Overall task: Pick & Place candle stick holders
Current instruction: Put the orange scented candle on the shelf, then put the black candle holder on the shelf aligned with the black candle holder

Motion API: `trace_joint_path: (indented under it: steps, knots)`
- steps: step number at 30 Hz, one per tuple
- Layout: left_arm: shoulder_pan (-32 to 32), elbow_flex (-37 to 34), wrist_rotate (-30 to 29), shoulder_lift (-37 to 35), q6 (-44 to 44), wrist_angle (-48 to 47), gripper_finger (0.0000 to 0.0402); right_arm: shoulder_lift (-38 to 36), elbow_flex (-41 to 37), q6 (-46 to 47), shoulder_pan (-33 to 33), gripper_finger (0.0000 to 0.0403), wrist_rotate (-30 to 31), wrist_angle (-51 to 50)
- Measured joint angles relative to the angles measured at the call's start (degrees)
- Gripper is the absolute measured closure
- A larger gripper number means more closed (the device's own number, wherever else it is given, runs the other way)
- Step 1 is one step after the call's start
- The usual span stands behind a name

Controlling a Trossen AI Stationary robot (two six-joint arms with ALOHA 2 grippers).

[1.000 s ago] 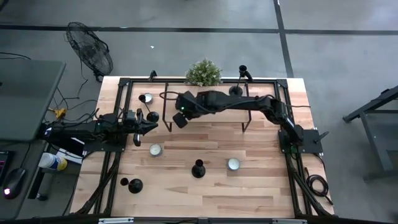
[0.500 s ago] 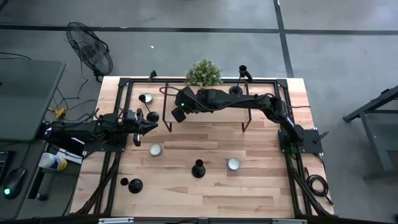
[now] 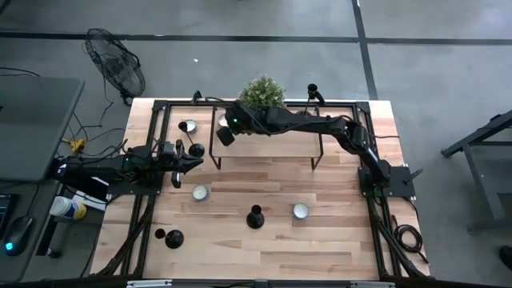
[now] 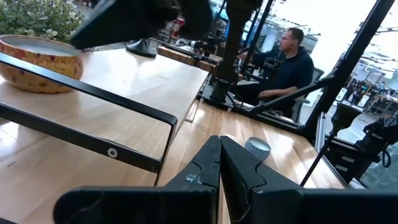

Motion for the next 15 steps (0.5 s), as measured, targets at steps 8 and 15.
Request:
trace_joint_path:
  steps: [8,15]
  knots:
    - [0.0,0.0,0.0,0.0,0.0,0.0,0.04,-0.4,0.0,0.1,-0.5,0.0403,1.4,-1.3]
    - [0.0,0.0,0.0,0.0,0.0,0.0,0.04,-3.9,0.0,2.3,0.5,0.0403,1.6,-5.4]
